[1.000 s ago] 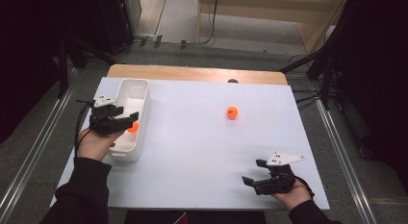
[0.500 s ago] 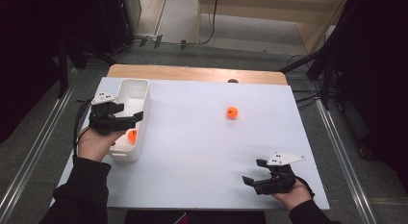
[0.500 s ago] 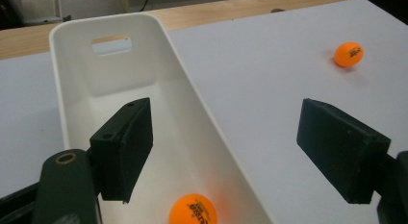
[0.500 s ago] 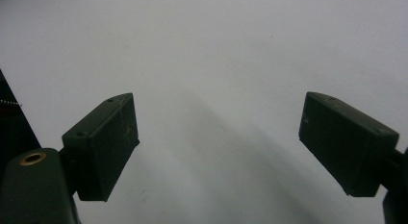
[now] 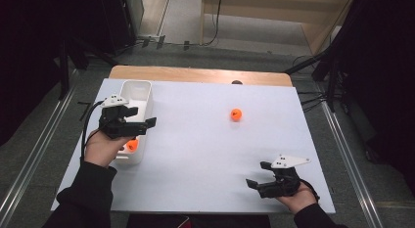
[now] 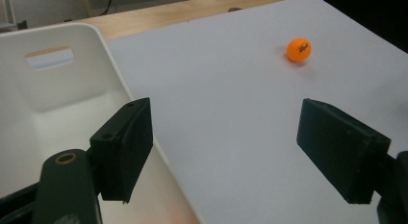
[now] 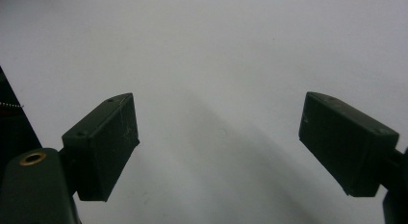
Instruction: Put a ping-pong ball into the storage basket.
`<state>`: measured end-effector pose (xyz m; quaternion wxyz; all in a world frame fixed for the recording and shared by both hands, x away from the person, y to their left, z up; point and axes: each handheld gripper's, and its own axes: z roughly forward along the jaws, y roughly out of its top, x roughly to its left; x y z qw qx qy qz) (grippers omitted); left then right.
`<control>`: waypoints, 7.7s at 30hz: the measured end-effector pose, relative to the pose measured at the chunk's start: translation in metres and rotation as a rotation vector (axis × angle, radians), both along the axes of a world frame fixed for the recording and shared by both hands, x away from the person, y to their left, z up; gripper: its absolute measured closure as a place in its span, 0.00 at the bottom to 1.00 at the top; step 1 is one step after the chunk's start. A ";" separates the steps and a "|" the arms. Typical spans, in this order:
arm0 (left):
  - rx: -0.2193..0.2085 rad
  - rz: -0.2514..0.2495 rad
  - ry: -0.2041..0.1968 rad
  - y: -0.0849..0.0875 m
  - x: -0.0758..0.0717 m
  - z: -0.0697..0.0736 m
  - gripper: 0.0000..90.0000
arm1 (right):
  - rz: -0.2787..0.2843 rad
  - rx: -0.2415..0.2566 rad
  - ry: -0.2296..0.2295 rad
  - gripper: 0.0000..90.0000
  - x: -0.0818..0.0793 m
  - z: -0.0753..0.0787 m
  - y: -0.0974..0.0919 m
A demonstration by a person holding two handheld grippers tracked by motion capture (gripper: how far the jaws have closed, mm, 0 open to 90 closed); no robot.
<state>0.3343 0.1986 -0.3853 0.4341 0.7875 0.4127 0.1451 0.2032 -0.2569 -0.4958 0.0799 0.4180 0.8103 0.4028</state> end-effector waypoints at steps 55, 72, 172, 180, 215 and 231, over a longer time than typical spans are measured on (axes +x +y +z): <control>-0.006 -0.224 -0.019 -0.087 -0.019 -0.028 0.23 | 0.008 -0.001 -0.008 0.14 0.000 0.000 0.001; 0.012 -0.241 -0.027 -0.107 -0.015 -0.043 0.23 | 0.008 0.009 -0.009 0.14 -0.001 0.001 0.001; -0.004 -0.356 -0.016 -0.219 0.068 -0.052 0.09 | 0.003 0.033 -0.020 0.14 -0.005 0.002 -0.003; -0.022 -0.357 -0.014 -0.229 0.073 -0.056 0.09 | 0.000 0.032 -0.016 0.14 -0.004 0.002 -0.003; 0.029 -0.317 -0.023 -0.256 0.102 -0.074 0.14 | 0.017 0.039 -0.020 0.14 0.000 0.001 -0.003; 0.040 -0.307 -0.022 -0.265 0.108 -0.075 0.14 | 0.019 0.035 -0.017 0.14 0.000 0.001 -0.002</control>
